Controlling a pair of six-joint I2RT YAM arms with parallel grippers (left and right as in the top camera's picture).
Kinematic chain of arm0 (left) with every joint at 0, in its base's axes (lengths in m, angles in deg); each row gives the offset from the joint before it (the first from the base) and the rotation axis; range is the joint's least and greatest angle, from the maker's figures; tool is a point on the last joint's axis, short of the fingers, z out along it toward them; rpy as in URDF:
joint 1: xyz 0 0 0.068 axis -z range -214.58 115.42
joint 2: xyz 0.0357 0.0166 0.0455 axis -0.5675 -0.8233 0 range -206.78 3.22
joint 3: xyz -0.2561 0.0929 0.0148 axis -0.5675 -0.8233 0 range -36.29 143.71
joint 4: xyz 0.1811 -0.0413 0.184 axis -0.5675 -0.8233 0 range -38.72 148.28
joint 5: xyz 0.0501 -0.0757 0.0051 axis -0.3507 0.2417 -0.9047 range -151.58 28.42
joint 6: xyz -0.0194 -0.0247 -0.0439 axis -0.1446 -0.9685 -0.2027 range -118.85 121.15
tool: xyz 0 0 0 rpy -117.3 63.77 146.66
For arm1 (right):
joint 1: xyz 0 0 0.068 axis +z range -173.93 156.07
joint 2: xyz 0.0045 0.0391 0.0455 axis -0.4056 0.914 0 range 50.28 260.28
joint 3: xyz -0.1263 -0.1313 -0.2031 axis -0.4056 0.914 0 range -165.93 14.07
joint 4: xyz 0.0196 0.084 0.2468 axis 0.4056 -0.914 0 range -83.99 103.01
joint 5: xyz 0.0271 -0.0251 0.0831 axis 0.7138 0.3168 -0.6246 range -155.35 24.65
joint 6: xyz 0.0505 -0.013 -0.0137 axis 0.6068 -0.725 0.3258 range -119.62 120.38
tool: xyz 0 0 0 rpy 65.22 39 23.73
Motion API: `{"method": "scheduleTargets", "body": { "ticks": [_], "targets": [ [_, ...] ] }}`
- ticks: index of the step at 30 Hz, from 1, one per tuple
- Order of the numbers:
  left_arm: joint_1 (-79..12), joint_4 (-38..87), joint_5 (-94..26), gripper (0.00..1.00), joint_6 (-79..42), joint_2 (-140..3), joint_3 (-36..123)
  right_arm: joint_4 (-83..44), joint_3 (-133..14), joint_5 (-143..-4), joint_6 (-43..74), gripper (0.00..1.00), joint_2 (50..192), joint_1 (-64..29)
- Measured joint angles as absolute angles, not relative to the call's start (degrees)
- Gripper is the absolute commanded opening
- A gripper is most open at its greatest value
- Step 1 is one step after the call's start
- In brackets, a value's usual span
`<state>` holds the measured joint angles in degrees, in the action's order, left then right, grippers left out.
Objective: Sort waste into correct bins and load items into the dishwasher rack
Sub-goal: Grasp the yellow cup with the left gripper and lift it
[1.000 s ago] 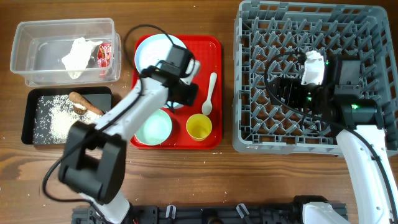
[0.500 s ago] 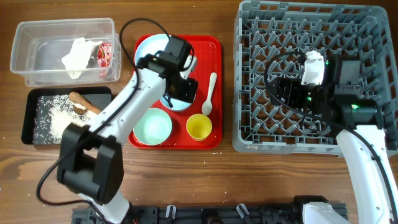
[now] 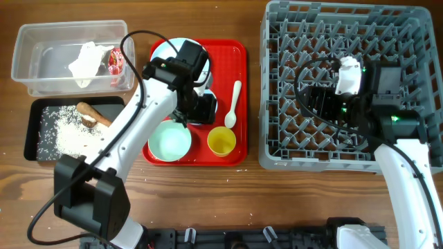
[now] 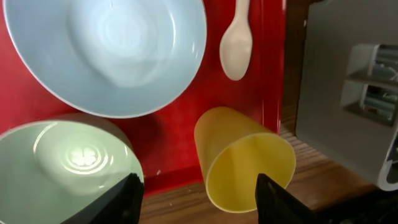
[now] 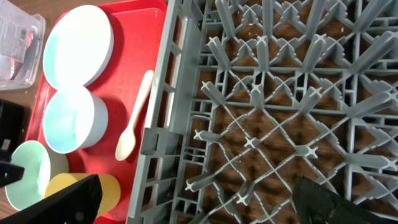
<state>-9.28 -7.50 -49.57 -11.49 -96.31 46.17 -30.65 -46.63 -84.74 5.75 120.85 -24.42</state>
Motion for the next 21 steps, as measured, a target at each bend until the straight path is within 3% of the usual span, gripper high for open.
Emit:
{"method": "scheduleTargets", "body": {
  "ticks": [4, 8, 16, 21],
  "targets": [
    [-7.9, -4.4, -49.4, 0.55, -13.8, -96.3, 42.4, -30.7, -46.6, -84.7, 5.8, 1.00, 120.8, -24.4],
    [-6.2, -1.1, -49.2, 0.40, -15.2, -96.3, 38.9, -30.7, -46.6, -84.7, 5.7, 1.00, 120.8, -24.4],
    [-5.5, 3.5, -49.1, 0.33, -17.3, -96.3, 35.1, -30.7, -46.6, -84.7, 5.7, 1.00, 120.8, -24.4],
    [-5.5, 5.0, -49.1, 0.22, -18.2, -96.3, 33.4, -30.6, -46.6, -84.7, 5.7, 1.00, 120.8, -24.4]
  ]
}}
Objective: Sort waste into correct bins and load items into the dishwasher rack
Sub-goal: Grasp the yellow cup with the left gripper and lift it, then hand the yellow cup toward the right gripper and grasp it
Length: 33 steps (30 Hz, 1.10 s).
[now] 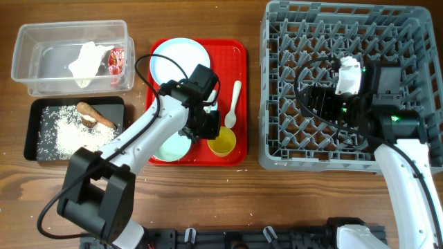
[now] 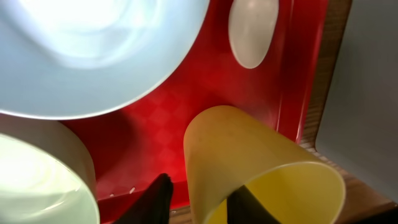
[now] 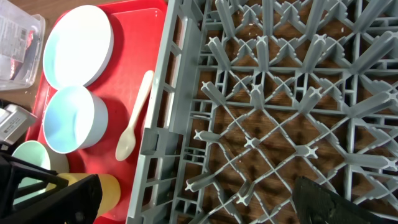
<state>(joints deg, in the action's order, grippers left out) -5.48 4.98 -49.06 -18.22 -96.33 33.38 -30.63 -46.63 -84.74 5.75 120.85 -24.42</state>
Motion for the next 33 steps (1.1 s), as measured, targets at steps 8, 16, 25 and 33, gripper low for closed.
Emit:
{"method": "scheduleTargets", "body": {
  "ticks": [8, 16, 25, 33],
  "targets": [
    [-5.5, 8.1, -49.1, 0.04, -19.0, -96.3, 31.3, -30.6, -46.6, -84.7, 5.7, 1.00, 120.8, -24.4],
    [-5.5, 8.2, -45.8, 0.04, -19.6, -96.3, 30.1, -30.7, -46.6, -84.7, 5.7, 1.00, 120.8, -24.4],
    [-15.9, 7.5, -26.2, 0.04, -17.5, -90.6, 31.9, -29.3, -46.6, -90.0, 5.9, 1.00, 120.8, -24.4],
    [-26.5, 8.5, -2.4, 0.04, -13.1, -88.2, 32.5, -17.7, -46.6, -110.0, 6.6, 1.00, 120.9, -23.9]
  ]
}}
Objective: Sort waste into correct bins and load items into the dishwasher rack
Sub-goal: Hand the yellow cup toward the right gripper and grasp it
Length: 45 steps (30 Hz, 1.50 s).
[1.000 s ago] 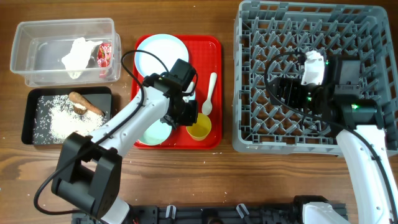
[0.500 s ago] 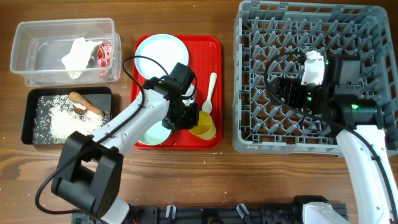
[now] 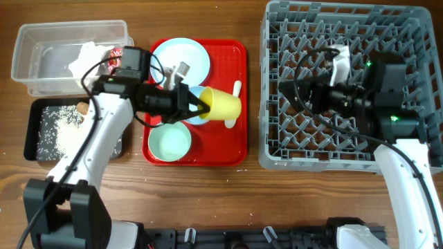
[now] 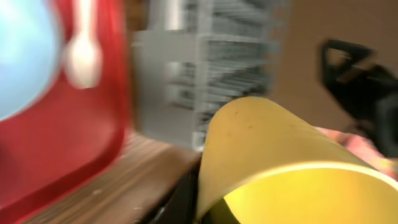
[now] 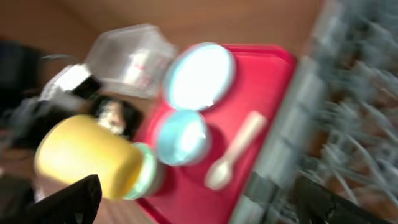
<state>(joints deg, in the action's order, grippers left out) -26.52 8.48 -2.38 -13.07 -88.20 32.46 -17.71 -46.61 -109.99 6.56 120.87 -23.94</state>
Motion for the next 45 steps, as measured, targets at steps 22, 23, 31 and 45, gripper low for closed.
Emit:
{"method": "scheduleTargets", "body": {
  "ticks": [22, 23, 31, 45],
  "targets": [
    [-28.6, 14.2, 26.3, 0.04, -12.5, -88.2, 32.5, 12.5, -46.6, -132.5, 12.2, 0.89, 129.2, -8.2],
    [-28.6, 14.2, 26.3, 0.04, -12.5, -88.2, 32.5, 13.6, -46.6, -133.5, 12.6, 0.88, 129.9, -7.8],
    [-28.6, 14.3, 26.8, 0.04, -12.5, -88.2, 32.5, 15.0, -46.6, -137.2, 14.1, 0.65, 130.7, -7.0],
    [-28.6, 14.2, 27.5, 0.04, -12.5, -88.2, 32.5, 15.0, -46.6, -137.5, 14.2, 0.70, 130.7, -5.6]
  ]
}}
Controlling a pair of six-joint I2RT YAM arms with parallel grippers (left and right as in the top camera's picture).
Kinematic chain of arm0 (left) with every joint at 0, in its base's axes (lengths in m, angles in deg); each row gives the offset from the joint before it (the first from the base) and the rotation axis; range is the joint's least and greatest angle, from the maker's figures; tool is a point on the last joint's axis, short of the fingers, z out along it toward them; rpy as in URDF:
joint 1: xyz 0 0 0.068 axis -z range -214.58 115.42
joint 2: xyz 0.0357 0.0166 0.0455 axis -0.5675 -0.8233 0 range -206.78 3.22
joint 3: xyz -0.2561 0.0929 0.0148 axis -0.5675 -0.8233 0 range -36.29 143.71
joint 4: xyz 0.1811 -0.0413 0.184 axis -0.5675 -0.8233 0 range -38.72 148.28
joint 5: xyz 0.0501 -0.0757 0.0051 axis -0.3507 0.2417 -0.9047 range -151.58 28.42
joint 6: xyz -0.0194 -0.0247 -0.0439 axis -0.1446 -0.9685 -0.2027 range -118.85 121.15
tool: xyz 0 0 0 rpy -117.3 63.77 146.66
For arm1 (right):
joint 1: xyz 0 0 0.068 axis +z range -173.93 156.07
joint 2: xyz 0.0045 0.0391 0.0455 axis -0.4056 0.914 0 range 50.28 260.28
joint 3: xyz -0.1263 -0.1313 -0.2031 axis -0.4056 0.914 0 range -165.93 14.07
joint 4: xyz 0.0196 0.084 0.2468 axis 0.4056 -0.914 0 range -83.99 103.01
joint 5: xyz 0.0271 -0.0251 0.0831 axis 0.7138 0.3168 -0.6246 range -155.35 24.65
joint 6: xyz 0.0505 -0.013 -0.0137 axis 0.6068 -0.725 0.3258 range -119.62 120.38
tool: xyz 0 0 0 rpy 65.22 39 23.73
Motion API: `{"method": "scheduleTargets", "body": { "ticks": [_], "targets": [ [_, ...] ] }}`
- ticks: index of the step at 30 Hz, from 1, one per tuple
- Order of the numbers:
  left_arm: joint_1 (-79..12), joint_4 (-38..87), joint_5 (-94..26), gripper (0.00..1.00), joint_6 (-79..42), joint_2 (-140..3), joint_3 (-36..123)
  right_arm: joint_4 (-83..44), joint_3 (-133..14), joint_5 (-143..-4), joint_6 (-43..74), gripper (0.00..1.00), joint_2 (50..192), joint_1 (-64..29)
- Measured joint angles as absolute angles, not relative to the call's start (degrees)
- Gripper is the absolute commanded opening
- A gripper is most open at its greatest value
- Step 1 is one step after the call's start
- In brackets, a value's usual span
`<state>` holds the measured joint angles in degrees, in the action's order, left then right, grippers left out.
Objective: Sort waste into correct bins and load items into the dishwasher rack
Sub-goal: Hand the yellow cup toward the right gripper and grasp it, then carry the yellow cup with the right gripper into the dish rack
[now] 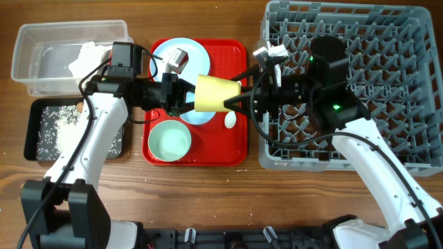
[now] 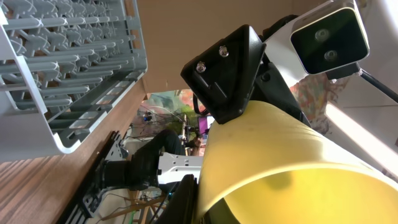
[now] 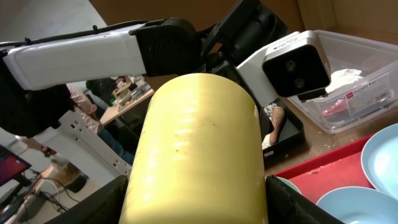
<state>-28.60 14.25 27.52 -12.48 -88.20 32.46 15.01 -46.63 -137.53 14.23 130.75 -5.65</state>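
A yellow cup (image 1: 216, 94) hangs on its side above the red tray (image 1: 239, 149), base pointing right. My left gripper (image 1: 185, 95) is shut on the cup's rim, with one finger outside the wall and the other hidden inside. The cup (image 2: 280, 162) fills the left wrist view. My right gripper (image 1: 240, 97) reaches over from the grey dishwasher rack (image 1: 387, 41) and is shut round the cup's base end. In the right wrist view its fingers (image 3: 118, 202) press the sides of the cup (image 3: 199, 149).
On the tray lie a blue plate (image 1: 197, 55), a blue bowl (image 1: 190, 116) partly under the cup, a green bowl (image 1: 170, 141) and a cream spoon (image 1: 230, 120). A clear bin (image 1: 41, 62) with paper and a wrapper and a black tray of rice (image 1: 41, 131) stand at the left.
My right gripper was open over the rack and has moved left to the cup, where it is now shut round the base end. The left gripper still holds the rim.
The cup stood upright at the tray's front right, with my left gripper open above it. The gripper then sat down at the cup's rim. Later the cup hung on its side over the tray in the left gripper. Now both grippers hold it.
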Motion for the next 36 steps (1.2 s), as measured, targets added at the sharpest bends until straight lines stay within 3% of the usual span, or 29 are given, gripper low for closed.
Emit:
{"method": "scheduleTargets", "body": {
  "ticks": [7, 12, 14, 21, 29, 36],
  "targets": [
    [-28.6, 14.3, 27.5, 0.05, -12.4, -88.2, 32.5, 14.9, -46.6, -137.3, 14.6, 0.56, 130.7, -5.6],
    [-28.6, 14.4, 27.5, 0.24, -12.9, -88.2, 32.5, 14.9, -46.6, -137.3, 14.5, 0.55, 130.7, -5.3],
    [-28.6, 14.4, 27.6, 0.27, -12.9, -88.2, 32.5, 14.9, -46.6, -137.3, 14.5, 0.55, 130.7, -4.9],
    [-29.1, 14.4, 27.7, 0.30, -12.9, -88.2, 32.5, 14.9, -46.6, -137.4, 14.5, 0.56, 130.7, -6.3],
    [-30.0, 14.5, 27.5, 0.30, -12.9, -88.2, 32.5, 8.3, -46.6, -135.8, 14.3, 0.56, 130.7, -15.6],
    [-30.0, 14.2, 12.9, 0.30, -12.9, -88.2, 32.5, -5.3, -46.7, -124.6, 13.7, 0.58, 130.6, -21.0]
  ]
}}
